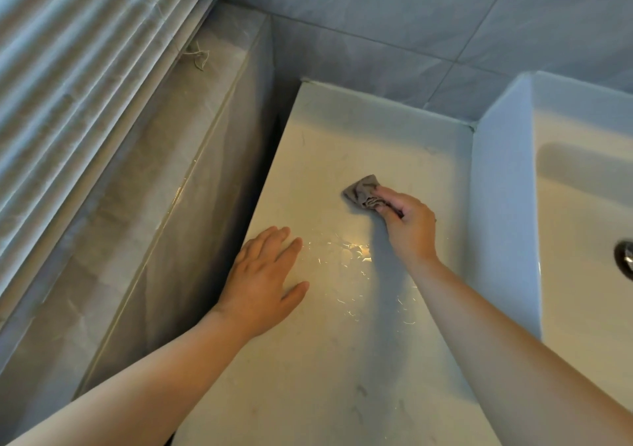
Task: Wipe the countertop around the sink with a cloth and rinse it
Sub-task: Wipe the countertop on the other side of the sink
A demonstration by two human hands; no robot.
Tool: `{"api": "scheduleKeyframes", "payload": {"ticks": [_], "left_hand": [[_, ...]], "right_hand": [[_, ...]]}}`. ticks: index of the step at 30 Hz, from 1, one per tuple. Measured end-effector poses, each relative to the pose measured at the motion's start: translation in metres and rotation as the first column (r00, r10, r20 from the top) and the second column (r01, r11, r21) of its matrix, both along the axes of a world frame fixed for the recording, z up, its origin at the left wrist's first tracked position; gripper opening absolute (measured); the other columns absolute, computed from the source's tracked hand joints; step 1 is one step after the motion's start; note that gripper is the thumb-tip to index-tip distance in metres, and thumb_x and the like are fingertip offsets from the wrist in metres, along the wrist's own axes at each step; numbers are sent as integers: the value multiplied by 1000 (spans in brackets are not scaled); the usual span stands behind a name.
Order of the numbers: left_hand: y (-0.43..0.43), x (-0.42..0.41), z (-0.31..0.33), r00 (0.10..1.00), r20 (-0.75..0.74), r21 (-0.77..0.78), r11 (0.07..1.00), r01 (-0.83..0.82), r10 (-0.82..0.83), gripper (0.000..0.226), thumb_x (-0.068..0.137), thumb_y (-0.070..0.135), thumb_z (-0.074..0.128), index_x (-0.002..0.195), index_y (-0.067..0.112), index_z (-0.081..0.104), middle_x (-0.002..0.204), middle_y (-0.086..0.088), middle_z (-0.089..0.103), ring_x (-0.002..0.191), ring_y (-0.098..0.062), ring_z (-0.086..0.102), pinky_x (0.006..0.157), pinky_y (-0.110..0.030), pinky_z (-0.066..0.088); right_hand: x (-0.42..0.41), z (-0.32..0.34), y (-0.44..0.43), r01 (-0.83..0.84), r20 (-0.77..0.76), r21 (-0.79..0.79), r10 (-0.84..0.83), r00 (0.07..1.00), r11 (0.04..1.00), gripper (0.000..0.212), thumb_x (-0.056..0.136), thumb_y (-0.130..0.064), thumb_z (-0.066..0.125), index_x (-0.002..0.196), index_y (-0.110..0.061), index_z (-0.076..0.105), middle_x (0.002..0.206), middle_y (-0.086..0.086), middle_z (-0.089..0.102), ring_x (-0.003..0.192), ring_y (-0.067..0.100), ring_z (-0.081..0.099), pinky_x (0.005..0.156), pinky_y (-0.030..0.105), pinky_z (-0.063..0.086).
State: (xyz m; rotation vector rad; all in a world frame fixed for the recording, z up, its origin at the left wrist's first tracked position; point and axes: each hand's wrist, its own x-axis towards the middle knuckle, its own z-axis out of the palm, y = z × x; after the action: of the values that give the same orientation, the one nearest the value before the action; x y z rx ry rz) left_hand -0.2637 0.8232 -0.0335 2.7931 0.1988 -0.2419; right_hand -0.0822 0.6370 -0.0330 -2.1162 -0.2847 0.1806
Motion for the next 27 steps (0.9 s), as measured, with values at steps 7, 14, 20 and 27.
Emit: {"api": "scheduleKeyframes", "payload": {"ticks": [7,14,20,27], "left_hand": [[0,0,-3,1000,-5,5,1000,1,-1,75,85,64,27,146,22,31,156,-4,22,144,-22,11,115,-37,10],[-2,0,-1,1000,-16,-10,1000,-7,7,80,82,67,19,149,25,22,158,-1,12,144,-19,1,114,-33,3],[-1,-1,-3,1000,-14,-11,1000,-3,3,81,82,68,17,150,25,19,159,0,9,145,-19,-1,114,-34,1],[-1,-1,-3,1000,-11,11,1000,5,-5,80,82,68,19,149,25,22,158,-1,13,145,-20,3,114,-35,5]], "right_hand": [[-48,-5,-9,-56,44,-15,56,997,998,33,83,3,64,108,-17,72,108,-12,64,108,8,56,97,6,34],[-73,9,-15,-88,-59,0,87,994,996,36,84,0,64,106,-26,73,106,-21,67,106,2,60,97,21,45],[-29,38,-33,198,134,62,-204,970,978,29,86,-4,60,107,-21,73,92,-21,66,83,-12,59,77,9,43],[11,1,-57,452,167,-126,-430,887,883,29,90,-7,55,116,-11,68,109,5,72,98,19,65,79,15,40]]}}
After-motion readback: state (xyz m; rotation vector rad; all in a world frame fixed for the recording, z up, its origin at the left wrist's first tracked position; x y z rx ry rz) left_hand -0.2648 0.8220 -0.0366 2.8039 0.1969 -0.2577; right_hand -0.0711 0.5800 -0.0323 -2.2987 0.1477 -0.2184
